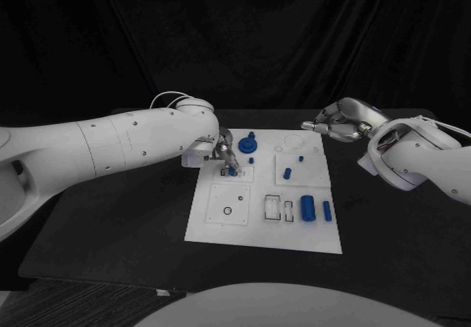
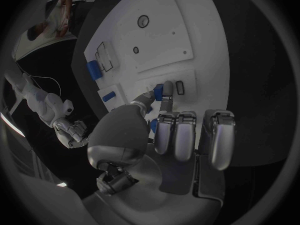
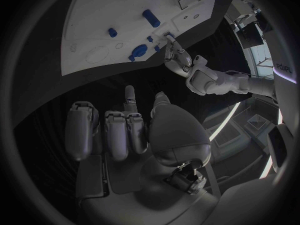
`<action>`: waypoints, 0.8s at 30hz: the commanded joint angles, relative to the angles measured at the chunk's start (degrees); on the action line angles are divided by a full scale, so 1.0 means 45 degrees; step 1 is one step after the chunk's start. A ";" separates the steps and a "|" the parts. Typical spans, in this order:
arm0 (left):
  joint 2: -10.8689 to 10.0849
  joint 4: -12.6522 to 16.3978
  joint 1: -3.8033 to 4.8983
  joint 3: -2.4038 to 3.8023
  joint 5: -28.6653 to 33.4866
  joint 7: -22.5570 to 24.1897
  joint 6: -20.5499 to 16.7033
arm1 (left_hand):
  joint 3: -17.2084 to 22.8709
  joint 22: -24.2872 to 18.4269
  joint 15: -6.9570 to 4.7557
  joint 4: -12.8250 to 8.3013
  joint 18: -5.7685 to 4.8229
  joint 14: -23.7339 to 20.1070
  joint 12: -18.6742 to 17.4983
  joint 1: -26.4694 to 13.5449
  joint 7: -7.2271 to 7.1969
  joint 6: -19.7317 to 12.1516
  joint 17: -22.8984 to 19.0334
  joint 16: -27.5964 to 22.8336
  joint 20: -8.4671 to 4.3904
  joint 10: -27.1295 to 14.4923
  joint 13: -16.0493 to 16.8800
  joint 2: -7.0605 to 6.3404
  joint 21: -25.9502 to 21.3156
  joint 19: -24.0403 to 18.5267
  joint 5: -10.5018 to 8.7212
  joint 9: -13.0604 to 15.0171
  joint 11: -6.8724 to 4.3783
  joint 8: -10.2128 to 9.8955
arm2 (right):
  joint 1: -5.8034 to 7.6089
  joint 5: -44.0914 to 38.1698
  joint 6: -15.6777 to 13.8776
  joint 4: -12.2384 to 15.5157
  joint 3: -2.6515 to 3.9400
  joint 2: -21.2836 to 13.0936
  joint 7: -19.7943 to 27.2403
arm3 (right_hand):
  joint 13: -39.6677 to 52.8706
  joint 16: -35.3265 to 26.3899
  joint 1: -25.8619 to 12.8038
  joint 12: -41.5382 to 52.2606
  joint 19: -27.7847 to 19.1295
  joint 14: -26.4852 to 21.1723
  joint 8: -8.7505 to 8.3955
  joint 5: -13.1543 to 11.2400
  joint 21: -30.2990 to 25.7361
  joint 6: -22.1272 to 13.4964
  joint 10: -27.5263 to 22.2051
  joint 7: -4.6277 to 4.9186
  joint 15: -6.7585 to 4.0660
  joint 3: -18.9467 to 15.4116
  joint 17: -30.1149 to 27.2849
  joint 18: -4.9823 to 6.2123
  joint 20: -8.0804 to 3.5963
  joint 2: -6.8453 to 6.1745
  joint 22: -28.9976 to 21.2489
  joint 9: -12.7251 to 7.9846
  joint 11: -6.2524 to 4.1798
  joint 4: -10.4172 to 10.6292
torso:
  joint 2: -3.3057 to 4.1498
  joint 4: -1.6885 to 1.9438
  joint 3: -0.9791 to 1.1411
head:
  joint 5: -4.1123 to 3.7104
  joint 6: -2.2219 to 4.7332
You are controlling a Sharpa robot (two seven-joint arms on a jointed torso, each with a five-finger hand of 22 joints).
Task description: Assemble the parts on the task board
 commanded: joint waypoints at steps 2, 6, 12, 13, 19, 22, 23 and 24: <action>0.0010 -0.0006 -0.0059 -0.0008 0.0036 0.0153 -0.0120 | 0.0915 0.3173 -0.0251 -0.0172 0.0030 0.1434 0.0032 -0.0093 -0.0051 0.0263 0.3411 0.0130 -0.0045 0.1462 0.3213 0.0110 -0.0068 0.1129 0.0327 0.0215 -0.0241 -0.0084 | -0.0032 -0.0007 0.0063 -0.0005 0.0012 -0.0007 -0.0212 | 0.3355 -0.0188 0.0195 0.0212 0.0025 0.1072 0.0034 0.0342 -0.0187 0.0091 0.1302 0.0012 -0.0031 -0.0456 0.2180 0.0161 0.0048 0.0032 0.2625 0.0062 0.0066 0.0040 | 0.0001 -0.0002 -0.0003 | -0.0013 -0.0003; 0.0020 -0.0010 -0.0069 -0.0008 0.0036 0.0165 -0.0135 | 0.0997 0.3166 -0.0253 -0.0138 0.0032 0.1434 0.0032 -0.0155 -0.0050 0.0263 0.3411 0.0130 -0.0049 0.1462 0.3213 0.0139 -0.0075 0.1122 0.0349 0.0228 -0.0244 -0.0090 | -0.0033 -0.0007 0.0077 -0.0007 0.0012 -0.0005 -0.0224 | 0.3355 -0.0188 0.0195 0.0212 0.0025 0.1072 0.0034 0.0342 -0.0187 0.0091 0.1302 0.0012 -0.0031 -0.0456 0.2180 0.0161 0.0048 0.0032 0.2625 0.0062 0.0066 0.0040 | 0.0001 -0.0004 0.0000 | 0.0003 -0.0003; 0.0036 -0.0011 -0.0081 -0.0008 0.0036 0.0218 -0.0179 | 0.1026 0.3170 -0.0254 -0.0127 0.0031 0.1434 0.0032 -0.0175 -0.0049 0.0264 0.3411 0.0130 -0.0050 0.1462 0.3213 0.0149 -0.0073 0.1126 0.0355 0.0233 -0.0245 -0.0092 | -0.0037 -0.0007 0.0108 -0.0020 0.0012 0.0008 -0.0244 | 0.3355 -0.0197 0.0211 0.0212 0.0010 0.1068 0.0030 0.0344 -0.0219 0.0093 0.1302 0.0014 -0.0030 -0.0465 0.2159 0.0168 0.0048 0.0043 0.2615 0.0064 0.0068 0.0045 | -0.0005 0.0001 0.0004 | 0.0004 -0.0003; 0.0038 -0.0013 -0.0083 -0.0008 0.0036 0.0228 -0.0185 | 0.1026 0.3170 -0.0254 -0.0127 0.0031 0.1434 0.0032 -0.0175 -0.0049 0.0264 0.3411 0.0130 -0.0050 0.1462 0.3213 0.0149 -0.0073 0.1126 0.0355 0.0233 -0.0245 -0.0092 | -0.0039 -0.0007 0.0118 -0.0022 0.0012 0.0011 -0.0251 | 0.3355 -0.0198 0.0211 0.0212 0.0009 0.1067 0.0030 0.0344 -0.0221 0.0093 0.1302 0.0014 -0.0030 -0.0465 0.2156 0.0169 0.0048 0.0043 0.2614 0.0064 0.0068 0.0045 | -0.0006 0.0004 0.0004 | -0.0002 -0.0003; 0.0050 -0.0021 -0.0090 -0.0008 0.0036 0.0270 -0.0208 | 0.1060 0.3143 -0.0255 -0.0120 0.0040 0.1434 0.0032 -0.0193 -0.0051 0.0265 0.3411 0.0130 -0.0051 0.1462 0.3213 0.0158 -0.0094 0.1100 0.0366 0.0238 -0.0246 -0.0094 | -0.0047 -0.0007 0.0144 -0.0032 0.0012 0.0020 -0.0274 | 0.3355 -0.0219 0.0222 0.0212 -0.0018 0.1056 0.0027 0.0346 -0.0277 0.0092 0.1302 0.0015 -0.0029 -0.0469 0.2103 0.0182 0.0049 0.0051 0.2596 0.0065 0.0070 0.0048 | 0.0003 0.0009 -0.0003 | -0.0019 -0.0003; 0.0063 -0.0026 -0.0094 -0.0008 0.0037 0.0290 -0.0227 | 0.1060 0.3143 -0.0255 -0.0120 0.0040 0.1434 0.0032 -0.0193 -0.0051 0.0265 0.3411 0.0130 -0.0051 0.1462 0.3213 0.0158 -0.0094 0.1100 0.0366 0.0238 -0.0246 -0.0094 | -0.0052 -0.0007 0.0159 -0.0038 0.0012 0.0022 -0.0286 | 0.3355 -0.0219 0.0222 0.0212 -0.0018 0.1056 0.0027 0.0346 -0.0277 0.0092 0.1302 0.0015 -0.0029 -0.0469 0.2103 0.0182 0.0049 0.0051 0.2596 0.0065 0.0070 0.0048 | 0.0006 0.0004 -0.0004 | -0.0010 -0.0003; 0.0071 -0.0030 -0.0095 -0.0008 0.0037 0.0299 -0.0231 | 0.1060 0.3143 -0.0255 -0.0120 0.0040 0.1434 0.0032 -0.0193 -0.0051 0.0265 0.3411 0.0130 -0.0051 0.1462 0.3213 0.0158 -0.0094 0.1100 0.0366 0.0238 -0.0246 -0.0094 | -0.0054 -0.0007 0.0166 -0.0041 0.0012 0.0022 -0.0292 | 0.3355 -0.0219 0.0222 0.0212 -0.0018 0.1056 0.0027 0.0346 -0.0277 0.0092 0.1302 0.0015 -0.0029 -0.0469 0.2103 0.0182 0.0049 0.0051 0.2596 0.0065 0.0070 0.0048 | 0.0008 0.0004 -0.0003 | -0.0007 -0.0003; 0.0078 -0.0033 -0.0097 -0.0008 0.0037 0.0309 -0.0233 | 0.1069 0.3127 -0.0255 -0.0122 0.0045 0.1434 0.0032 -0.0196 -0.0052 0.0263 0.3411 0.0130 -0.0051 0.1462 0.3213 0.0156 -0.0106 0.1086 0.0368 0.0239 -0.0247 -0.0095 | -0.0055 -0.0007 0.0171 -0.0044 0.0012 0.0023 -0.0298 | 0.3355 -0.0219 0.0222 0.0212 -0.0018 0.1056 0.0027 0.0346 -0.0277 0.0092 0.1302 0.0015 -0.0029 -0.0469 0.2103 0.0182 0.0049 0.0051 0.2596 0.0065 0.0070 0.0048 | 0.0009 0.0006 -0.0003 | -0.0004 -0.0003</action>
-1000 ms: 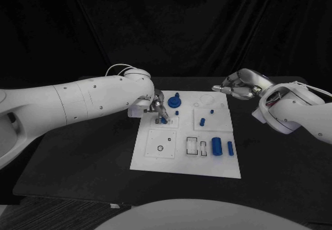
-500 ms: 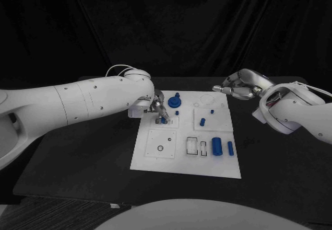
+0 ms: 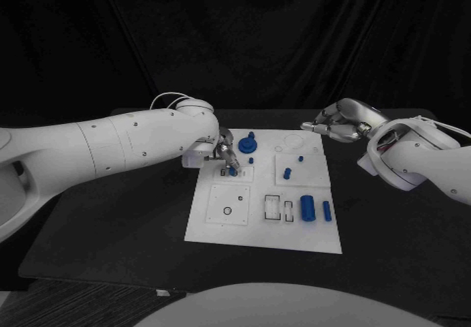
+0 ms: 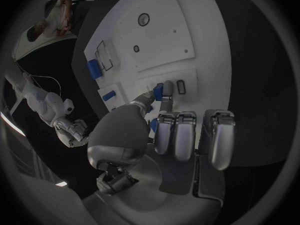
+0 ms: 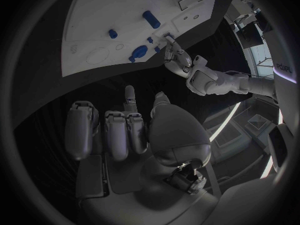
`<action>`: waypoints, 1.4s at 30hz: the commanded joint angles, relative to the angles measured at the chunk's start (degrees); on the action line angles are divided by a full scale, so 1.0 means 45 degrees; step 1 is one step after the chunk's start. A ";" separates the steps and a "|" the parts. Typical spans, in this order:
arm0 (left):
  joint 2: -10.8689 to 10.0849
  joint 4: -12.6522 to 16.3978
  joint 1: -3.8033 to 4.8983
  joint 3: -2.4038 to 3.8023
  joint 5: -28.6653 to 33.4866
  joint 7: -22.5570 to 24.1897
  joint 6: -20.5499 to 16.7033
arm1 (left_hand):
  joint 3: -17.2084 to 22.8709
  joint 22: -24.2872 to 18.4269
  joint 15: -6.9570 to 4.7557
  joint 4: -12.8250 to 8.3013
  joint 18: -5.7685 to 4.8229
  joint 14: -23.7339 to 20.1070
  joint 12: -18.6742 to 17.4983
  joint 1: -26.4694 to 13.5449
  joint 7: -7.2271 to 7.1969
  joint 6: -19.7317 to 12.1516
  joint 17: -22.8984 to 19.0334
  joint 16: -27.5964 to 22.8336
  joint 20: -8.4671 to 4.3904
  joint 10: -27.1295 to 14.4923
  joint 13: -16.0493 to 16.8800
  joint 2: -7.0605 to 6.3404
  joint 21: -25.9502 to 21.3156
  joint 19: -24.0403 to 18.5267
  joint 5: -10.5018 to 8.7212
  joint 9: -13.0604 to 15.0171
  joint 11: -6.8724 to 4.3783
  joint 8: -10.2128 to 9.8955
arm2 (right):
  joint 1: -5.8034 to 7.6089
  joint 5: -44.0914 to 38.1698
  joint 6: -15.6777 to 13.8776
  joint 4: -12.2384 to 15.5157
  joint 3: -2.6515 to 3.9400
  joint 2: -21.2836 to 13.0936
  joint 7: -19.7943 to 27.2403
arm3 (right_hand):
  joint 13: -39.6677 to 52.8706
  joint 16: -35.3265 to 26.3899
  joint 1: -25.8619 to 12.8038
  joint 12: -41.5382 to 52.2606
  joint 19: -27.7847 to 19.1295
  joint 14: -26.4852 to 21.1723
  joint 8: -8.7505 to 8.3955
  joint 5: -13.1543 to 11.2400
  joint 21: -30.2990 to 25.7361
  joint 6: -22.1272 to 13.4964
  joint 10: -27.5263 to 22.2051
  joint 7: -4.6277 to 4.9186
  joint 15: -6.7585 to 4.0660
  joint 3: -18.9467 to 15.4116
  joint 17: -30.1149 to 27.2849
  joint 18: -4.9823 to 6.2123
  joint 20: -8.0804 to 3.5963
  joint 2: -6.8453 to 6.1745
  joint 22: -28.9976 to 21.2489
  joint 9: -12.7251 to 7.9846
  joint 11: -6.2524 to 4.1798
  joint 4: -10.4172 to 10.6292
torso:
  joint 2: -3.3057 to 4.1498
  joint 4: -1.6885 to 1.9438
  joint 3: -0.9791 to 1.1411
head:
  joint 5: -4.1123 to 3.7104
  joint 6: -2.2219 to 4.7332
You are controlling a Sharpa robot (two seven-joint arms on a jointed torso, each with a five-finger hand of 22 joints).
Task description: Assemble the parts on the task board
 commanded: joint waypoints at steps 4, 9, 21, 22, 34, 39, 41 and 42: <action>0.0089 -0.0023 -0.0063 -0.0008 0.0034 0.0285 -0.0090 | 0.1068 0.3127 -0.0254 -0.0122 0.0045 0.1434 0.0032 -0.0062 -0.0072 0.0196 0.3411 0.0130 -0.0051 0.1457 0.3213 0.0023 -0.0103 0.1086 0.0368 0.0176 -0.0248 -0.0096 | -0.0039 -0.0008 0.0099 -0.0021 0.0009 0.0006 -0.0278 | 0.3355 -0.0217 0.0232 0.0212 -0.0029 0.1052 0.0021 0.0348 -0.0185 0.0086 0.1302 0.0017 -0.0029 -0.0473 0.2083 0.0189 0.0050 0.0058 0.2588 0.0064 0.0072 0.0049 | 0.0007 -0.0003 0.0000 | 0.0017 -0.0003; 0.0134 -0.0045 -0.0070 -0.0008 0.0034 0.0332 -0.0084 | 0.1094 0.3112 -0.0255 -0.0129 0.0050 0.1434 0.0032 -0.0070 -0.0072 0.0182 0.3411 0.0130 -0.0052 0.1457 0.3213 0.0013 -0.0116 0.1071 0.0374 0.0178 -0.0248 -0.0105 | -0.0044 -0.0008 0.0126 -0.0026 0.0009 0.0007 -0.0297 | 0.3355 -0.0217 0.0232 0.0212 -0.0029 0.1052 0.0021 0.0348 -0.0185 0.0086 0.1302 0.0017 -0.0029 -0.0473 0.2083 0.0189 0.0050 0.0058 0.2588 0.0064 0.0072 0.0049 | -0.0002 -0.0006 -0.0001 | 0.0028 -0.0003; 0.0180 -0.0118 -0.0113 -0.0008 0.0034 0.0398 0.0037 | 0.1155 0.3061 -0.0255 -0.0149 0.0067 0.1434 0.0032 -0.0083 -0.0065 0.0145 0.3411 0.0130 -0.0054 0.1457 0.3213 -0.0009 -0.0156 0.1024 0.0378 0.0182 -0.0245 -0.0128 | -0.0053 -0.0008 0.0188 -0.0027 0.0009 0.0001 -0.0339 | 0.3355 -0.0227 0.0244 0.0212 -0.0041 0.1047 0.0012 0.0350 -0.0211 0.0076 0.1302 0.0020 -0.0028 -0.0480 0.2060 0.0194 0.0051 0.0064 0.2580 0.0063 0.0074 0.0050 | 0.0005 -0.0005 -0.0001 | 0.0036 -0.0003; 0.0182 -0.0121 -0.0117 -0.0008 0.0034 0.0400 0.0045 | 0.1155 0.3061 -0.0255 -0.0149 0.0067 0.1434 0.0032 -0.0083 -0.0065 0.0145 0.3411 0.0130 -0.0054 0.1457 0.3213 -0.0009 -0.0156 0.1024 0.0378 0.0182 -0.0245 -0.0128 | -0.0054 -0.0008 0.0191 -0.0027 0.0009 0.0000 -0.0340 | 0.3355 -0.0227 0.0244 0.0212 -0.0041 0.1047 0.0012 0.0350 -0.0211 0.0076 0.1302 0.0020 -0.0028 -0.0480 0.2060 0.0194 0.0051 0.0064 0.2580 0.0063 0.0074 0.0050 | 0.0006 -0.0006 -0.0001 | 0.0040 -0.0003; 0.0147 -0.0135 -0.0179 -0.0008 0.0034 0.0443 -0.0090 | 0.1350 0.3031 -0.0243 -0.0268 0.0077 0.1434 0.0032 -0.0071 -0.0046 0.0055 0.3411 0.0130 -0.0047 0.1457 0.3213 -0.0098 -0.0186 0.0996 0.0322 0.0207 -0.0226 -0.0183 | -0.0071 -0.0008 0.0225 -0.0036 0.0009 -0.0003 -0.0338 | 0.3355 -0.0242 0.0265 0.0212 -0.0058 0.1039 -0.0004 0.0352 -0.0247 0.0059 0.1302 0.0024 -0.0025 -0.0496 0.2027 0.0202 0.0053 0.0075 0.2568 0.0062 0.0079 0.0053 | 0.0008 0.0000 -0.0002 | 0.0024 -0.0003; 0.0060 -0.0013 -0.0185 -0.0008 0.0165 0.0421 -0.0191 | 0.1445 0.3022 -0.0242 -0.0369 0.0080 0.1434 0.0032 -0.0039 -0.0048 0.0069 0.3411 0.0130 -0.0045 0.1457 0.3213 -0.0169 -0.0196 0.0987 0.0306 0.0238 -0.0226 -0.0175 | -0.0079 -0.0008 0.0230 -0.0044 0.0009 -0.0008 -0.0339 | 0.3355 -0.0242 0.0265 0.0212 -0.0058 0.1039 -0.0004 0.0352 -0.0247 0.0059 0.1302 0.0024 -0.0025 -0.0496 0.2027 0.0202 0.0053 0.0075 0.2568 0.0062 0.0079 0.0053 | 0.0005 0.0001 0.0002 | 0.0001 -0.0003; -0.0008 0.0092 -0.0187 -0.0008 0.0311 0.0405 -0.0253 | 0.1489 0.3016 -0.0244 -0.0419 0.0082 0.1434 0.0032 -0.0017 -0.0053 0.0077 0.3411 0.0130 -0.0045 0.1457 0.3213 -0.0199 -0.0202 0.0982 0.0296 0.0253 -0.0229 -0.0170 | -0.0082 -0.0008 0.0234 -0.0049 0.0009 -0.0012 -0.0342 | 0.3355 -0.0242 0.0265 0.0212 -0.0058 0.1039 -0.0004 0.0352 -0.0247 0.0059 0.1302 0.0024 -0.0025 -0.0496 0.2027 0.0202 0.0053 0.0075 0.2568 0.0062 0.0079 0.0053 | 0.0002 0.0001 0.0000 | -0.0004 -0.0003; -0.0037 0.0146 -0.0187 -0.0008 0.0362 0.0396 -0.0296 | 0.1507 0.3014 -0.0245 -0.0438 0.0083 0.1434 0.0032 -0.0010 -0.0054 0.0079 0.3411 0.0130 -0.0046 0.1457 0.3213 -0.0209 -0.0204 0.0980 0.0295 0.0258 -0.0231 -0.0169 | -0.0083 -0.0008 0.0235 -0.0052 0.0009 -0.0014 -0.0342 | 0.3355 -0.0242 0.0265 0.0212 -0.0058 0.1039 -0.0004 0.0352 -0.0247 0.0059 0.1302 0.0024 -0.0025 -0.0496 0.2027 0.0202 0.0053 0.0075 0.2568 0.0062 0.0079 0.0053 | 0.0003 -0.0002 -0.0002 | -0.0007 -0.0003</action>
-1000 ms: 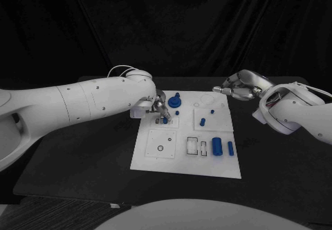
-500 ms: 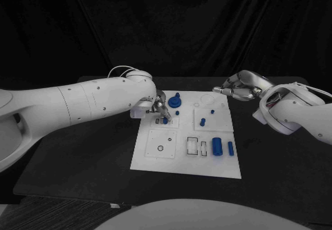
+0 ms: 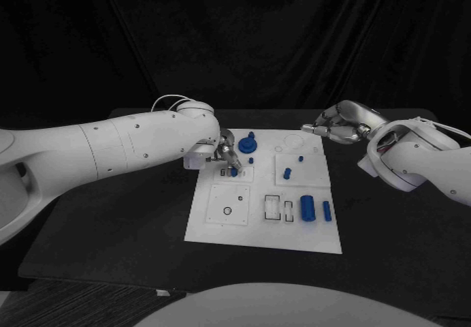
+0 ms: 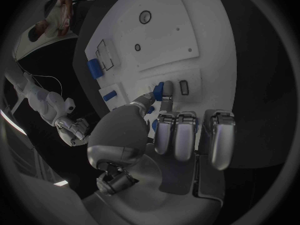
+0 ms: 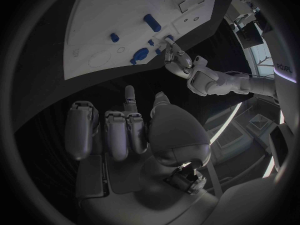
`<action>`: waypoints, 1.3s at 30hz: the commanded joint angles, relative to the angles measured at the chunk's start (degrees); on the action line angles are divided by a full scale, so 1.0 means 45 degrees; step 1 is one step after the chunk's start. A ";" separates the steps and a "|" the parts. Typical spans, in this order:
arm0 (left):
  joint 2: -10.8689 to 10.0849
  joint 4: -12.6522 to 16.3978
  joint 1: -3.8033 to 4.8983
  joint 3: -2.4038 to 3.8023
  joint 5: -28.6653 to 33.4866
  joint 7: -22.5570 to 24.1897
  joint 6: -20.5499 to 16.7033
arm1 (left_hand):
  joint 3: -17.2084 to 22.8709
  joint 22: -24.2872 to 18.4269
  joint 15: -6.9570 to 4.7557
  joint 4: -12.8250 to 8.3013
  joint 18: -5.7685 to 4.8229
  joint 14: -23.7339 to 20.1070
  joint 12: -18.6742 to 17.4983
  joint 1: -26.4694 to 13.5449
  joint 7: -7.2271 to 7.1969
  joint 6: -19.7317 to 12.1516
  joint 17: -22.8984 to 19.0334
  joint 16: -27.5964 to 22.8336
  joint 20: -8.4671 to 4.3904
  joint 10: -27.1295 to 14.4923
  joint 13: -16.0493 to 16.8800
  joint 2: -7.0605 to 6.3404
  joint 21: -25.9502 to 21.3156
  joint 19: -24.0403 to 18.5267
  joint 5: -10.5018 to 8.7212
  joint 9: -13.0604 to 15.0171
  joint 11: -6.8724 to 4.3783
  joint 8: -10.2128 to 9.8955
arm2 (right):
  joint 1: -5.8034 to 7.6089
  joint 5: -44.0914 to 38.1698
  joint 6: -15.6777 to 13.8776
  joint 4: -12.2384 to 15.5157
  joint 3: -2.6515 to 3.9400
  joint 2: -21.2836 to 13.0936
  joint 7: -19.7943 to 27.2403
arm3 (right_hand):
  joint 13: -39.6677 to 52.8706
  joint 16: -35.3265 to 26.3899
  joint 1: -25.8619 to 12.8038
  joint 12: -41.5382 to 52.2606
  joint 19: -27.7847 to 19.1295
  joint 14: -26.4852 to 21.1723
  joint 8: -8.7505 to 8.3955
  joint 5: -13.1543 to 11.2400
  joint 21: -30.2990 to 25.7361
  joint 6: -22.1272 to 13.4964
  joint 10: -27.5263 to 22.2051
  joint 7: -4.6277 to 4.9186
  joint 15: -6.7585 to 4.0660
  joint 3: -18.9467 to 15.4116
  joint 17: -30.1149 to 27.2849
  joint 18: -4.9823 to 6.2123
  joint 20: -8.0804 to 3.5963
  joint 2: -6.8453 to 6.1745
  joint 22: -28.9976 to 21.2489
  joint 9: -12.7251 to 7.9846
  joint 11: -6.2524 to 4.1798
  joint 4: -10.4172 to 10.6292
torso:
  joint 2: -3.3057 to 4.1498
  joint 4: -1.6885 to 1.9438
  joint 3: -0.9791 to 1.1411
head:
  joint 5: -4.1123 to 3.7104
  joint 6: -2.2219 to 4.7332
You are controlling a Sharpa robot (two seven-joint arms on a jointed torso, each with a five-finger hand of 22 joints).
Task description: Assemble the parts on the task board
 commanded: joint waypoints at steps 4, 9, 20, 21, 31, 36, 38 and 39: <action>-0.0118 0.0279 -0.0073 -0.0015 0.0432 0.0139 -0.0233 | 0.1177 0.2997 -0.0250 -0.0372 0.0088 0.1434 0.0032 0.0165 -0.0060 0.0089 0.3411 0.0130 -0.0048 0.1457 0.3213 -0.0126 -0.0197 0.0966 0.0298 0.0126 -0.0237 -0.0065 | -0.0037 -0.0012 0.0051 -0.0026 0.0010 -0.0020 -0.0228 | 0.3355 -0.0241 0.0265 0.0212 -0.0058 0.1039 -0.0003 0.0351 -0.0242 0.0062 0.1302 0.0023 -0.0025 -0.0496 0.2027 0.0200 0.0052 0.0074 0.2568 0.0062 0.0079 0.0053 | -0.0004 0.0003 -0.0005 | 0.0001 -0.0003; -0.0234 0.0430 -0.0072 -0.0015 0.0482 0.0210 -0.0609 | 0.1211 0.2999 -0.0253 -0.0411 0.0088 0.1434 0.0032 0.0179 -0.0062 0.0096 0.3411 0.0130 -0.0050 0.1457 0.3213 -0.0150 -0.0197 0.0968 0.0304 0.0140 -0.0240 -0.0060 | -0.0042 -0.0012 0.0052 -0.0038 0.0010 -0.0034 -0.0228 | 0.3355 -0.0241 0.0265 0.0212 -0.0058 0.1039 -0.0003 0.0351 -0.0242 0.0062 0.1302 0.0023 -0.0025 -0.0496 0.2027 0.0200 0.0052 0.0074 0.2568 0.0062 0.0079 0.0053 | 0.0000 -0.0001 0.0000 | -0.0024 -0.0003; -0.0695 0.0944 -0.0047 -0.0011 0.0505 0.0395 -0.1579 | 0.1300 0.2975 -0.0260 -0.0484 0.0096 0.1434 0.0032 0.0185 -0.0062 0.0098 0.3411 0.0130 -0.0056 0.1457 0.3213 -0.0212 -0.0219 0.0949 0.0407 0.0173 -0.0244 -0.0058 | -0.0093 -0.0012 0.0056 -0.0100 0.0010 -0.0026 -0.0206 | 0.3355 -0.0241 0.0265 0.0212 -0.0058 0.1039 -0.0003 0.0351 -0.0242 0.0062 0.1302 0.0023 -0.0025 -0.0496 0.2027 0.0200 0.0052 0.0074 0.2568 0.0062 0.0079 0.0053 | -0.0014 0.0003 -0.0005 | -0.0020 -0.0003; -0.0716 0.0965 -0.0045 -0.0011 0.0505 0.0408 -0.1636 | 0.1301 0.2976 -0.0260 -0.0485 0.0096 0.1434 0.0032 0.0184 -0.0061 0.0097 0.3411 0.0130 -0.0056 0.1457 0.3213 -0.0212 -0.0219 0.0949 0.0408 0.0173 -0.0244 -0.0058 | -0.0101 -0.0012 0.0054 -0.0101 0.0010 -0.0025 -0.0200 | 0.3355 -0.0241 0.0265 0.0212 -0.0058 0.1039 -0.0003 0.0351 -0.0242 0.0062 0.1302 0.0023 -0.0025 -0.0496 0.2027 0.0200 0.0052 0.0074 0.2568 0.0062 0.0079 0.0053 | -0.0008 -0.0002 -0.0006 | -0.0012 -0.0003; -0.0785 0.1083 -0.0040 -0.0011 0.0039 0.0551 -0.2027 | 0.1354 0.2942 -0.0256 -0.0470 0.0107 0.1434 0.0032 0.0123 -0.0028 0.0004 0.3411 0.0130 -0.0057 0.1457 0.3213 -0.0236 -0.0249 0.0921 0.0426 0.0178 -0.0225 -0.0110 | -0.0161 -0.0012 0.0045 -0.0164 0.0010 -0.0027 -0.0168 | 0.3355 -0.0255 0.0286 0.0212 -0.0069 0.1033 -0.0014 0.0357 -0.0264 0.0054 0.1302 0.0027 -0.0022 -0.0512 0.1997 0.0205 0.0055 0.0087 0.2561 0.0064 0.0082 0.0054 | -0.0031 0.0015 -0.0001 | 0.0000 -0.0003; -0.0826 0.1074 -0.0039 -0.0011 -0.0042 0.0577 -0.2064 | 0.1364 0.2947 -0.0255 -0.0461 0.0106 0.1434 0.0032 0.0111 -0.0028 0.0008 0.3411 0.0130 -0.0056 0.1457 0.3213 -0.0231 -0.0244 0.0927 0.0428 0.0183 -0.0223 -0.0109 | -0.0172 -0.0012 0.0047 -0.0178 0.0010 -0.0030 -0.0164 | 0.3355 -0.0255 0.0286 0.0212 -0.0069 0.1033 -0.0014 0.0357 -0.0264 0.0054 0.1302 0.0027 -0.0022 -0.0512 0.1997 0.0205 0.0055 0.0087 0.2561 0.0064 0.0082 0.0054 | -0.0028 0.0013 -0.0004 | -0.0023 -0.0003; -0.0842 0.1056 -0.0040 -0.0012 -0.0061 0.0550 -0.1979 | 0.1376 0.2935 -0.0253 -0.0449 0.0110 0.1434 0.0032 0.0095 -0.0026 0.0009 0.3411 0.0130 -0.0055 0.1457 0.3213 -0.0223 -0.0255 0.0916 0.0427 0.0189 -0.0222 -0.0108 | -0.0175 -0.0012 0.0052 -0.0184 0.0010 -0.0025 -0.0163 | 0.3355 -0.0255 0.0286 0.0212 -0.0069 0.1033 -0.0014 0.0357 -0.0264 0.0054 0.1302 0.0027 -0.0022 -0.0512 0.1997 0.0205 0.0055 0.0087 0.2561 0.0064 0.0082 0.0054 | -0.0022 0.0016 -0.0010 | -0.0009 -0.0003; -0.0846 0.1051 -0.0040 -0.0012 -0.0064 0.0544 -0.1959 | 0.1380 0.2934 -0.0253 -0.0440 0.0110 0.1434 0.0032 0.0082 -0.0023 0.0009 0.3411 0.0130 -0.0055 0.1457 0.3213 -0.0221 -0.0256 0.0916 0.0422 0.0191 -0.0220 -0.0109 | -0.0176 -0.0012 0.0051 -0.0186 0.0010 -0.0024 -0.0162 | 0.3355 -0.0255 0.0286 0.0212 -0.0069 0.1033 -0.0014 0.0357 -0.0264 0.0054 0.1302 0.0027 -0.0022 -0.0512 0.1997 0.0205 0.0055 0.0087 0.2561 0.0064 0.0082 0.0054 | -0.0017 0.0013 -0.0012 | 0.0002 -0.0003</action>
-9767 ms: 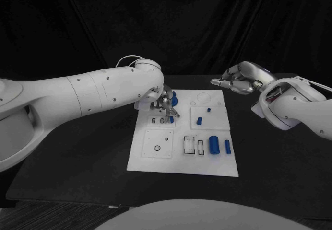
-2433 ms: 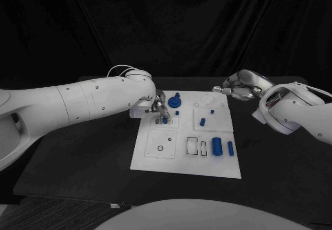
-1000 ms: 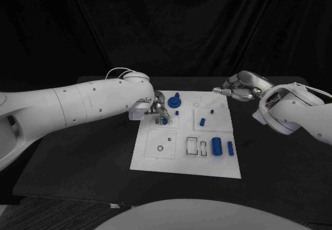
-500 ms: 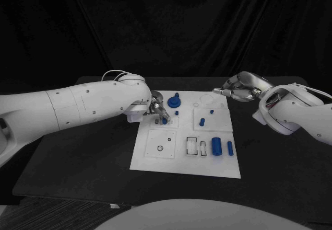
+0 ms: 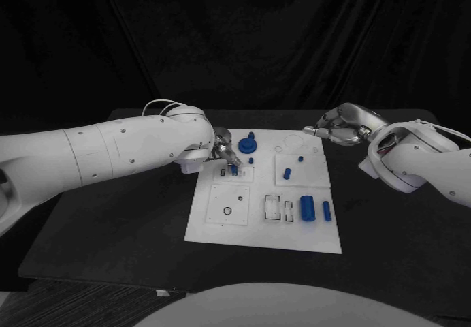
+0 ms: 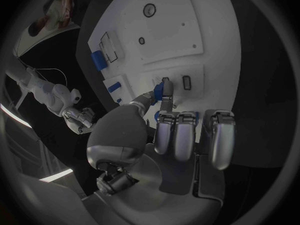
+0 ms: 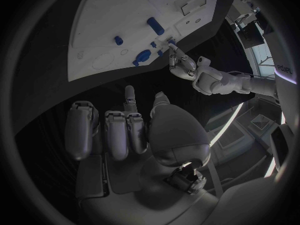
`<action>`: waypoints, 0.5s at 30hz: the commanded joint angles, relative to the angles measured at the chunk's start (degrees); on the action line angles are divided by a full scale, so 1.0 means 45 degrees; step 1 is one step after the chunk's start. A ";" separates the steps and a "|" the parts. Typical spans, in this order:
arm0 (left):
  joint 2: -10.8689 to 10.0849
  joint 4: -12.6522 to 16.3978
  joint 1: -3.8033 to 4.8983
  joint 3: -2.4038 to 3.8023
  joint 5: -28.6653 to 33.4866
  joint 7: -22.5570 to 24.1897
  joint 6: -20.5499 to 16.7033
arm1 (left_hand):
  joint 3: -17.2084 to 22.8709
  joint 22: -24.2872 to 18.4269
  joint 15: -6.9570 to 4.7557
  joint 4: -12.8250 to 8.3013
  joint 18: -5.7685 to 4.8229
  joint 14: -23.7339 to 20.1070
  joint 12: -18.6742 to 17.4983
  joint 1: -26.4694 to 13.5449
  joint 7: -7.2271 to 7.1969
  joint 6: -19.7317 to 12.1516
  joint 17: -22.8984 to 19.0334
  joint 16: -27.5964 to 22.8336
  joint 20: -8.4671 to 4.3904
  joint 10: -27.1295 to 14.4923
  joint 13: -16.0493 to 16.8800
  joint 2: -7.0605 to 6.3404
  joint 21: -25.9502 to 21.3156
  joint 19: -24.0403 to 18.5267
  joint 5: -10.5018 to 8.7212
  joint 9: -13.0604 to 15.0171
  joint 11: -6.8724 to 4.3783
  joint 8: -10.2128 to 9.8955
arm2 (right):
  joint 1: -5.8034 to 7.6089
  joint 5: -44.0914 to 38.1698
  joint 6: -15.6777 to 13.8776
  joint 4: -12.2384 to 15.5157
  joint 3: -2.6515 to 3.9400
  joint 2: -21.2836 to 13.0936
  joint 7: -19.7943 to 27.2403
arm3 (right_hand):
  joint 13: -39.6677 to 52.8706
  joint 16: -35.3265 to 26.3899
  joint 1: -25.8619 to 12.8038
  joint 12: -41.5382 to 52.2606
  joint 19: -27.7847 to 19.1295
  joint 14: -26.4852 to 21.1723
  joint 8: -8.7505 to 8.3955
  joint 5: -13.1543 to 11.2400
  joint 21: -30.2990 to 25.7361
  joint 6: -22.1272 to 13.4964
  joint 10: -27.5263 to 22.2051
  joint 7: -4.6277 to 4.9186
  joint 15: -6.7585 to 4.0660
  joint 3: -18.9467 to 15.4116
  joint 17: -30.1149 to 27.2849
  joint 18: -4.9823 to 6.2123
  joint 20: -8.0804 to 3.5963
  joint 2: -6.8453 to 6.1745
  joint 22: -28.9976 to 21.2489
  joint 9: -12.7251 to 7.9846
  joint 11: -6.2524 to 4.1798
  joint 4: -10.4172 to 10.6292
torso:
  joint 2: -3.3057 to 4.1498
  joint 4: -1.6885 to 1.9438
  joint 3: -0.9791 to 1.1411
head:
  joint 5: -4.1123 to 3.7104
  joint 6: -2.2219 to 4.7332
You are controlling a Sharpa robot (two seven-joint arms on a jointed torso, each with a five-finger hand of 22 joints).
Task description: Assemble the parts on the task board
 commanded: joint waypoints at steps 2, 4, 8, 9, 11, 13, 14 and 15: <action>-0.0009 -0.0020 -0.0001 0.0007 -0.0188 0.0228 -0.0094 | 0.1168 0.2934 -0.0252 -0.0228 0.0110 0.1434 0.0033 0.0197 -0.0024 0.0011 0.3411 0.0130 -0.0055 0.1455 0.3214 -0.0098 -0.0161 0.0915 0.0425 0.0189 -0.0222 -0.0109 | -0.0038 -0.0015 0.0020 -0.0015 0.0010 -0.0004 -0.0147 | 0.3355 -0.0123 0.0285 0.0212 -0.0067 0.1033 -0.0014 0.0357 -0.0263 0.0054 0.1302 0.0027 -0.0023 -0.0511 0.1997 0.0205 0.0054 0.0087 0.2561 0.0063 0.0082 0.0054 | 0.0016 0.0003 -0.0008 | 0.0023 -0.0003; -0.0003 -0.0043 -0.0002 0.0006 -0.0193 0.0229 -0.0049 | 0.1170 0.2935 -0.0252 -0.0226 0.0109 0.1434 0.0033 0.0194 -0.0024 0.0010 0.3411 0.0130 -0.0055 0.1455 0.3214 -0.0097 -0.0160 0.0917 0.0423 0.0189 -0.0222 -0.0109 | -0.0043 -0.0015 0.0019 -0.0017 0.0010 -0.0001 -0.0143 | 0.3355 -0.0123 0.0285 0.0212 -0.0067 0.1033 -0.0014 0.0357 -0.0263 0.0054 0.1302 0.0027 -0.0023 -0.0511 0.1997 0.0205 0.0054 0.0087 0.2561 0.0063 0.0082 0.0054 | 0.0014 -0.0005 -0.0011 | 0.0044 -0.0003; 0.0029 -0.0084 -0.0012 0.0005 -0.0199 0.0246 0.0040 | 0.1173 0.2938 -0.0252 -0.0220 0.0108 0.1434 0.0033 0.0187 -0.0022 0.0009 0.3411 0.0130 -0.0054 0.1455 0.3214 -0.0095 -0.0158 0.0919 0.0420 0.0191 -0.0221 -0.0110 | -0.0049 -0.0015 0.0017 -0.0008 0.0010 0.0001 -0.0137 | 0.3355 -0.0123 0.0285 0.0212 -0.0067 0.1033 -0.0014 0.0357 -0.0263 0.0054 0.1302 0.0027 -0.0023 -0.0511 0.1997 0.0205 0.0054 0.0087 0.2561 0.0063 0.0082 0.0054 | 0.0016 -0.0020 0.0005 | 0.0080 -0.0003; 0.0036 -0.0090 -0.0014 0.0005 -0.0200 0.0249 0.0053 | 0.1173 0.2938 -0.0252 -0.0220 0.0108 0.1434 0.0033 0.0187 -0.0022 0.0009 0.3411 0.0130 -0.0054 0.1455 0.3214 -0.0095 -0.0158 0.0919 0.0420 0.0191 -0.0221 -0.0110 | -0.0050 -0.0015 0.0016 -0.0005 0.0010 0.0001 -0.0137 | 0.3355 -0.0123 0.0285 0.0212 -0.0067 0.1033 -0.0014 0.0357 -0.0263 0.0054 0.1302 0.0027 -0.0023 -0.0511 0.1997 0.0205 0.0054 0.0087 0.2561 0.0063 0.0082 0.0054 | 0.0022 -0.0023 0.0011 | 0.0081 -0.0003; 0.0057 -0.0110 -0.0021 0.0004 -0.0201 0.0256 0.0084 | 0.1173 0.2938 -0.0252 -0.0220 0.0108 0.1434 0.0033 0.0187 -0.0022 0.0009 0.3411 0.0130 -0.0054 0.1455 0.3214 -0.0095 -0.0158 0.0919 0.0420 0.0191 -0.0221 -0.0110 | -0.0052 -0.0015 0.0017 0.0002 0.0010 0.0002 -0.0135 | 0.3355 -0.0123 0.0285 0.0212 -0.0067 0.1033 -0.0014 0.0357 -0.0263 0.0054 0.1302 0.0027 -0.0023 -0.0511 0.1997 0.0205 0.0054 0.0087 0.2561 0.0063 0.0082 0.0054 | 0.0023 -0.0019 0.0009 | 0.0097 -0.0003; 0.0075 -0.0133 -0.0028 0.0003 -0.0202 0.0259 0.0125 | 0.1189 0.2926 -0.0250 -0.0207 0.0112 0.1434 0.0033 0.0171 -0.0020 -0.0001 0.3411 0.0130 -0.0053 0.1455 0.3214 -0.0086 -0.0168 0.0909 0.0414 0.0195 -0.0219 -0.0116 | -0.0054 -0.0015 0.0017 0.0004 0.0010 0.0003 -0.0132 | 0.3355 -0.0123 0.0285 0.0212 -0.0067 0.1033 -0.0014 0.0357 -0.0263 0.0054 0.1302 0.0027 -0.0023 -0.0511 0.1997 0.0205 0.0054 0.0087 0.2561 0.0063 0.0082 0.0054 | 0.0023 -0.0023 0.0012 | 0.0110 -0.0003; 0.0084 -0.0148 -0.0033 0.0003 -0.0202 0.0261 0.0142 | 0.1189 0.2926 -0.0250 -0.0207 0.0112 0.1434 0.0033 0.0171 -0.0020 -0.0001 0.3411 0.0130 -0.0053 0.1455 0.3214 -0.0086 -0.0168 0.0909 0.0414 0.0195 -0.0219 -0.0116 | -0.0055 -0.0015 0.0019 0.0006 0.0010 0.0004 -0.0128 | 0.3355 -0.0123 0.0285 0.0212 -0.0067 0.1033 -0.0014 0.0357 -0.0263 0.0054 0.1302 0.0027 -0.0023 -0.0511 0.1997 0.0205 0.0054 0.0087 0.2561 0.0063 0.0082 0.0054 | 0.0023 -0.0020 0.0012 | 0.0102 -0.0003; 0.0088 -0.0160 -0.0037 0.0003 -0.0202 0.0265 0.0148 | 0.1189 0.2926 -0.0250 -0.0207 0.0112 0.1434 0.0033 0.0171 -0.0020 -0.0001 0.3411 0.0130 -0.0053 0.1455 0.3214 -0.0086 -0.0168 0.0909 0.0414 0.0195 -0.0219 -0.0116 | -0.0055 -0.0015 0.0018 0.0007 0.0010 0.0004 -0.0126 | 0.3355 -0.0123 0.0285 0.0212 -0.0067 0.1033 -0.0014 0.0357 -0.0263 0.0054 0.1302 0.0027 -0.0023 -0.0511 0.1997 0.0205 0.0054 0.0087 0.2561 0.0063 0.0082 0.0054 | 0.0024 -0.0018 0.0011 | 0.0094 -0.0003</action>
